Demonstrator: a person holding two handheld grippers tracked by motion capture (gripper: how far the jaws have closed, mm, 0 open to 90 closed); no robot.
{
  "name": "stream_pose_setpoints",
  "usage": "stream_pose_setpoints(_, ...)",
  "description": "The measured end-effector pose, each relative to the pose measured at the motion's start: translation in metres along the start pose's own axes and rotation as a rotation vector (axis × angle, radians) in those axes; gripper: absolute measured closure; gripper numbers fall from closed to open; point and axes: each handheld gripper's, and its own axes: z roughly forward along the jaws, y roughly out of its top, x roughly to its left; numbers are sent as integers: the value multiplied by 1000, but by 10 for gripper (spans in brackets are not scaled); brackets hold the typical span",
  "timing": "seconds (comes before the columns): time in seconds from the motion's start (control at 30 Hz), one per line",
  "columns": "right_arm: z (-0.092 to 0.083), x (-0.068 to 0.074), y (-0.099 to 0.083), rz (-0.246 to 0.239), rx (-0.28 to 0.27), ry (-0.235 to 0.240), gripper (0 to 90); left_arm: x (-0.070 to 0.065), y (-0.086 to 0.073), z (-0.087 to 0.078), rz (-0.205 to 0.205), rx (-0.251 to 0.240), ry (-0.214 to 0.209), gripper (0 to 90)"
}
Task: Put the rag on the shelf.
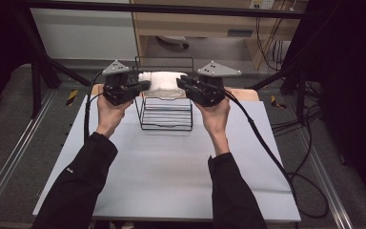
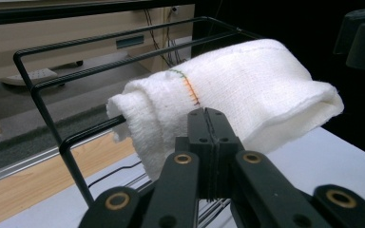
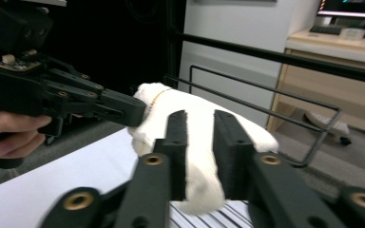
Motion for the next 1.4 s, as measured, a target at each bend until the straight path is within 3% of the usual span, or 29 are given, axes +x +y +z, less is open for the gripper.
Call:
stream_pose_setpoints(0.13, 11, 1, -7, 18, 68, 6, 893, 1, -2, 1, 5, 4, 3, 897)
stream_pose_setpoints(0.33, 23, -2, -26, 19, 124, -27, 900, 2, -9, 4, 14, 18, 12, 897)
stream_pose_setpoints(0.63, 32, -10, -38, 25, 118, -66, 899, 4, -14, 12, 7, 24, 23, 896)
stream_pose_setpoints(0.83, 30, -9, -38, 25, 105, -59, 874, 4, -16, 9, 11, 23, 18, 894)
stream_pose_setpoints(1.07, 10, -7, -29, 38, 76, -19, 708, 1, -18, -6, 30, 26, 13, 818)
stream_pose_setpoints(1.27, -11, -10, -31, 41, 103, -3, 510, 1, -31, -17, 29, 66, -2, 623)
stream_pose_setpoints(1.4, -25, -16, -41, 57, 130, -2, 370, 2, -46, -23, 24, 90, -9, 486)
